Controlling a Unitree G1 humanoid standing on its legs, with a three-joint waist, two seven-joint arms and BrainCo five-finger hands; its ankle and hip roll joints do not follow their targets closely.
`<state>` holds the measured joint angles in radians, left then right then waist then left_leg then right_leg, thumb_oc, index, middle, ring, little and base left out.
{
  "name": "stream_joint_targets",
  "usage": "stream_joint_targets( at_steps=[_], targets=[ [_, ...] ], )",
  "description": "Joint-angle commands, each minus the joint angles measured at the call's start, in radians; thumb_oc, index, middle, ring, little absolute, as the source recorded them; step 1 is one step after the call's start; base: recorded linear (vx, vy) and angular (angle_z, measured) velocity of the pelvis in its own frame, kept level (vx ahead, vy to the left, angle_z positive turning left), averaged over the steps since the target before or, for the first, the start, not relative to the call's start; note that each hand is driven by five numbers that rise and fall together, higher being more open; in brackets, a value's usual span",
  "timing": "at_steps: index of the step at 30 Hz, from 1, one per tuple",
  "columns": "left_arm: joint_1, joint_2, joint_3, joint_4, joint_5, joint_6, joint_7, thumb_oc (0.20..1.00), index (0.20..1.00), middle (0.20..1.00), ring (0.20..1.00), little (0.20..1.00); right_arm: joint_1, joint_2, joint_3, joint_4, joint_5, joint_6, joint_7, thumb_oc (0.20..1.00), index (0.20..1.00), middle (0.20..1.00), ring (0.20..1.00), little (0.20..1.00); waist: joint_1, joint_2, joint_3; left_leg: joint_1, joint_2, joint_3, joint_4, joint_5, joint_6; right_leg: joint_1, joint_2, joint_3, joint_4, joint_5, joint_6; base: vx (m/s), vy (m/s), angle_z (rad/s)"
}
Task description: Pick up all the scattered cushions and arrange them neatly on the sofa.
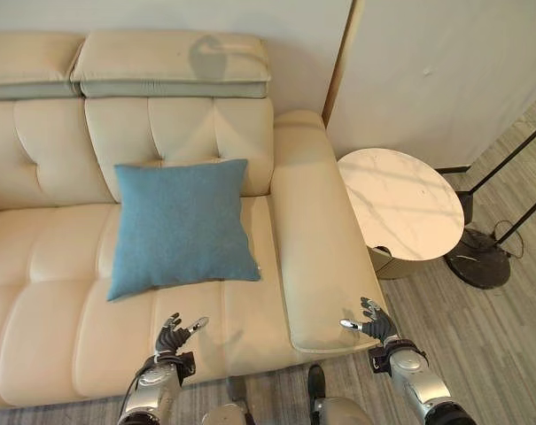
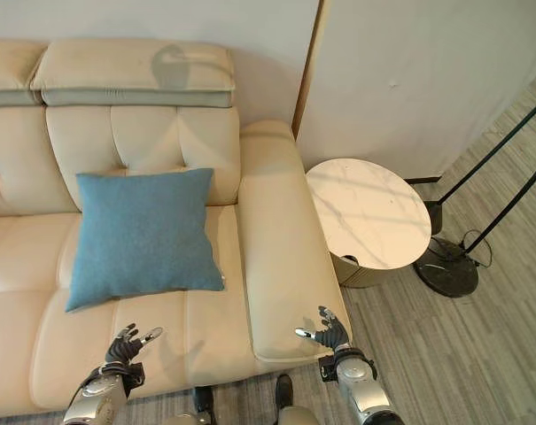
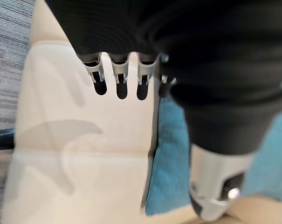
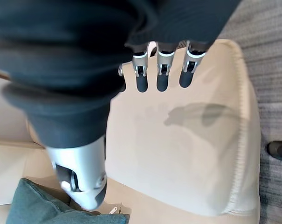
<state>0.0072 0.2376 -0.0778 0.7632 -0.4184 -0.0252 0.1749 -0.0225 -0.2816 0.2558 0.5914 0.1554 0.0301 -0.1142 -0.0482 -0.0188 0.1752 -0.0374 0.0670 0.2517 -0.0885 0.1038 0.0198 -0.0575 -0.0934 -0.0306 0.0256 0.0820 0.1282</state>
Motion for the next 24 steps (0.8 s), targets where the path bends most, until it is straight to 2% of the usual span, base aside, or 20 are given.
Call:
stream_joint_targets(
  at_steps=[1,2,4,9,12,13,14,18,20,21,24],
  targets=[
    [-0.011,0.035,-0.011,0.011,0.019,0.001,-0.005,1.0,1.0,1.0,1.0,1.0,-0.039,-0.009,-0.018,-0.06,-0.039,-0.027,0.016,1.0,1.0,1.0,1.0,1.0,0.009,-0.027,-0.011,-0.033,-0.042,-0.105,0.001,-0.063,-0.031,0.097,0.037,-0.002,0.109,-0.189,-0.03,-0.24,-0.358,0.12],
    [-0.002,0.032,-0.012,0.013,0.022,0.0,-0.003,1.0,1.0,1.0,1.0,1.0,-0.032,-0.01,-0.003,-0.049,-0.047,-0.028,0.019,1.0,1.0,1.0,1.0,1.0,0.016,-0.03,-0.008,-0.05,-0.03,-0.107,0.001,-0.033,-0.05,0.118,0.055,-0.008,0.046,-0.212,-0.052,-0.27,-0.361,0.19],
    [0.008,0.024,-0.012,0.01,0.027,0.01,-0.01,1.0,1.0,1.0,1.0,1.0,-0.019,-0.018,0.004,-0.049,-0.055,-0.024,0.017,1.0,1.0,1.0,1.0,1.0,0.02,-0.03,0.001,-0.067,-0.017,-0.106,0.001,0.01,-0.079,0.141,0.08,-0.009,-0.029,-0.212,-0.077,-0.27,-0.335,0.29],
    [0.036,0.001,-0.012,0.038,0.054,0.026,-0.014,1.0,1.0,1.0,1.0,1.0,0.03,-0.026,0.008,-0.006,-0.052,-0.023,0.016,1.0,1.0,1.0,1.0,1.0,0.004,-0.004,0.037,-0.117,0.013,-0.144,0.001,0.09,-0.132,0.154,0.121,-0.049,-0.096,-0.193,-0.108,-0.32,-0.292,0.01],
    [0.029,-0.004,-0.01,0.054,0.064,0.024,-0.013,1.0,1.0,1.0,1.0,1.0,0.03,-0.029,0.007,0.023,-0.056,-0.02,0.015,1.0,1.0,1.0,1.0,1.0,0.003,-0.005,0.053,-0.105,-0.003,-0.144,0.001,0.075,-0.114,0.138,0.11,-0.061,-0.09,-0.181,-0.106,-0.24,-0.134,0.2],
    [0.028,-0.007,-0.007,0.08,0.072,0.024,-0.016,1.0,1.0,1.0,1.0,1.0,0.03,-0.033,0.008,0.046,-0.06,-0.013,0.017,1.0,1.0,1.0,1.0,1.0,0.0,-0.015,0.05,-0.083,-0.025,-0.127,0.071,0.007,-0.086,0.124,0.091,-0.068,-0.093,-0.164,-0.1,-0.2,-0.104,0.13],
    [0.033,-0.012,-0.002,0.091,0.072,0.021,-0.014,1.0,1.0,1.0,1.0,1.0,0.031,-0.032,0.006,0.055,-0.056,-0.014,0.019,1.0,1.0,1.0,1.0,1.0,-0.002,-0.017,0.048,-0.065,-0.039,-0.109,0.127,-0.056,-0.073,0.12,0.081,-0.067,-0.102,-0.155,-0.094,-0.22,-0.101,0.06],
    [0.037,-0.022,-0.002,0.124,0.071,0.029,-0.011,1.0,1.0,1.0,1.0,1.0,0.029,-0.019,0.012,0.081,-0.051,-0.011,0.018,1.0,1.0,1.0,1.0,1.0,-0.012,-0.002,0.018,-0.002,-0.061,-0.105,0.089,-0.089,-0.057,0.098,0.089,-0.055,-0.111,-0.148,-0.089,-0.08,-0.011,-0.19],
    [0.039,-0.025,-0.006,0.131,0.07,0.03,-0.011,1.0,1.0,1.0,1.0,1.0,0.032,-0.015,0.012,0.085,-0.052,-0.011,0.014,1.0,1.0,1.0,1.0,1.0,-0.019,0.004,0.013,0.016,-0.058,-0.098,0.067,-0.087,-0.058,0.091,0.093,-0.057,-0.105,-0.15,-0.091,-0.07,0.019,-0.1],
    [0.034,-0.033,-0.016,0.154,0.076,0.035,-0.019,1.0,1.0,1.0,1.0,1.0,0.033,-0.012,0.01,0.1,-0.05,-0.01,0.008,1.0,1.0,1.0,1.0,1.0,-0.032,0.019,0.003,0.029,-0.051,-0.097,0.001,-0.06,-0.065,0.08,0.099,-0.074,-0.108,-0.145,-0.092,-0.1,0.042,0.04],
    [0.019,-0.038,-0.034,0.167,0.097,0.037,-0.023,1.0,1.0,1.0,1.0,1.0,0.027,-0.002,0.002,0.116,-0.042,-0.012,-0.006,1.0,1.0,1.0,1.0,1.0,-0.047,0.029,-0.004,0.016,-0.044,-0.093,0.001,-0.062,-0.074,0.07,0.094,-0.094,-0.105,-0.142,-0.091,-0.1,0.068,0.3]
  ],
)
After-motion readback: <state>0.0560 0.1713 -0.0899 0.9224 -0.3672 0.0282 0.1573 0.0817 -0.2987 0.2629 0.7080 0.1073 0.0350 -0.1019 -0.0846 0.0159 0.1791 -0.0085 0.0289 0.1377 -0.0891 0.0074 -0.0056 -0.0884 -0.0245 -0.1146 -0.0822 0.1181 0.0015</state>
